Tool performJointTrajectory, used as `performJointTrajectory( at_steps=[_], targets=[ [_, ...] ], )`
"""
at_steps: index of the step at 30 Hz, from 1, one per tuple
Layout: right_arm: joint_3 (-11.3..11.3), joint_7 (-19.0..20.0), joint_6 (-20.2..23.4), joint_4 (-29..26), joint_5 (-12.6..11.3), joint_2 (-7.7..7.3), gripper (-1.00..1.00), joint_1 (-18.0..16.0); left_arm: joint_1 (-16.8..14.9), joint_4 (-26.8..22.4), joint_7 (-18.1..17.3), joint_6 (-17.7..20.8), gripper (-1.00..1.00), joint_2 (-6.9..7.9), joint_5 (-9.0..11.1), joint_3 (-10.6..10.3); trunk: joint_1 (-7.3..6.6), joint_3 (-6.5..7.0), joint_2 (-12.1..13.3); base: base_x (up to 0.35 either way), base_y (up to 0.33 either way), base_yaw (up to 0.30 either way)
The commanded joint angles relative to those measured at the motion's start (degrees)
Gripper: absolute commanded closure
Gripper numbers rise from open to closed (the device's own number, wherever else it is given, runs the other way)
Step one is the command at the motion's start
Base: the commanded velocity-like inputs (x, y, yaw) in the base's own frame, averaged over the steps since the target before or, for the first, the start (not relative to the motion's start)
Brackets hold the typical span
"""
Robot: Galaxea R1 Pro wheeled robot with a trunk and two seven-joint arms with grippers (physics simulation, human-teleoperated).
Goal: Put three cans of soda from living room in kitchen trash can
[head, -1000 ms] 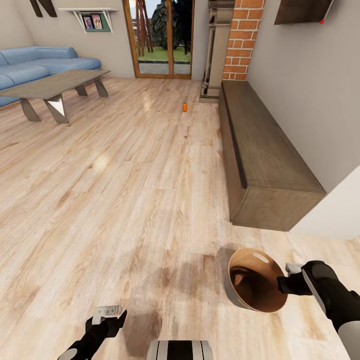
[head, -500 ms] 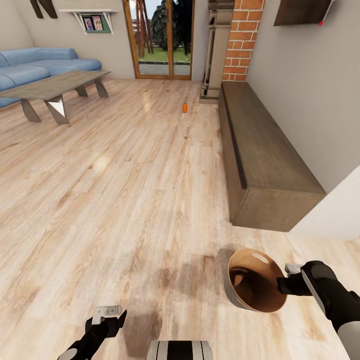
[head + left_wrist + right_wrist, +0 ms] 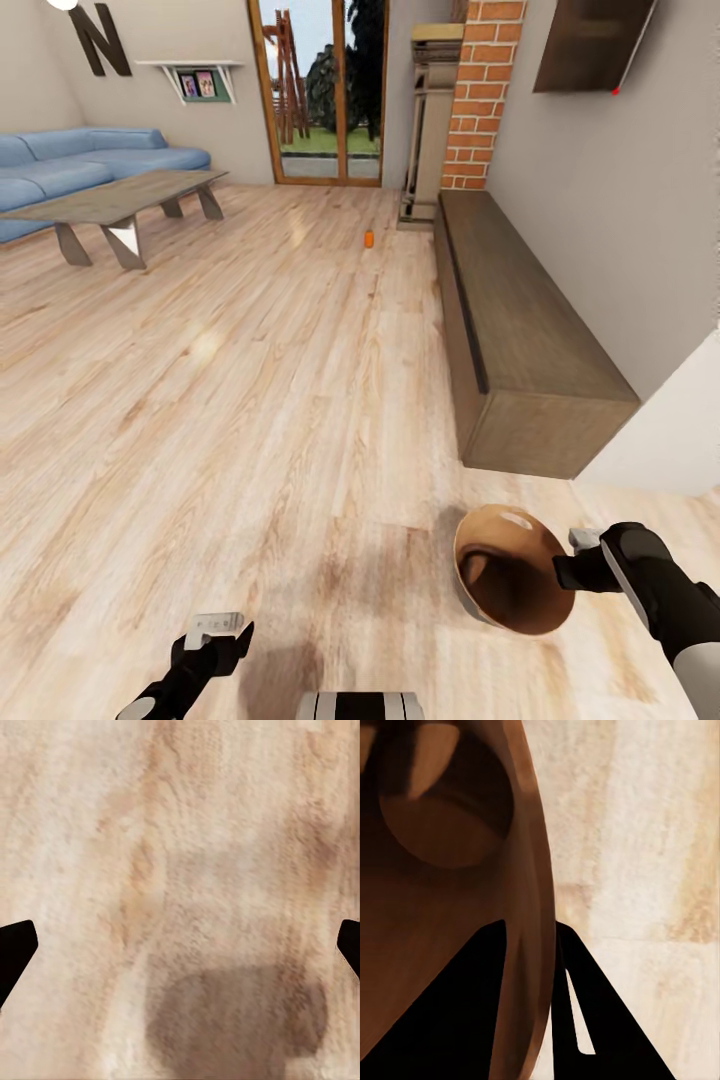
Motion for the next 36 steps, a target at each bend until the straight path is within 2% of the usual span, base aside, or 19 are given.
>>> performJointTrajectory(
  at_steps=[1,29,33,36],
  targets=[
    [0.0,0.09,0.07,0.0,-0.43,0.03,1.0,-0.01,0.0,0.0,0.0,0.01,-1.0,0.0,0.0,-0.06,-0.03,0.23,0.01,0.0,0.0,0.0],
    [0.77,0.64,0.32,0.26,-0.7,0.51,1.0,0.06,0.0,0.0,0.0,0.13,-1.0,0.03,-0.03,-0.17,-0.75,6.43,0.39,0.0,0.0,0.0],
    [0.99,0.75,0.57,0.39,-0.84,0.96,1.0,0.07,0.0,0.01,0.0,0.13,-1.0,0.05,-0.05,-0.17,-0.85,7.32,0.44,0.0,0.0,0.0],
    [1.74,0.76,0.65,0.38,-0.83,1.9,1.0,0.08,0.0,0.01,0.0,0.13,-1.0,0.04,-0.08,-0.17,-0.93,7.98,0.48,0.0,0.0,0.0]
  ],
)
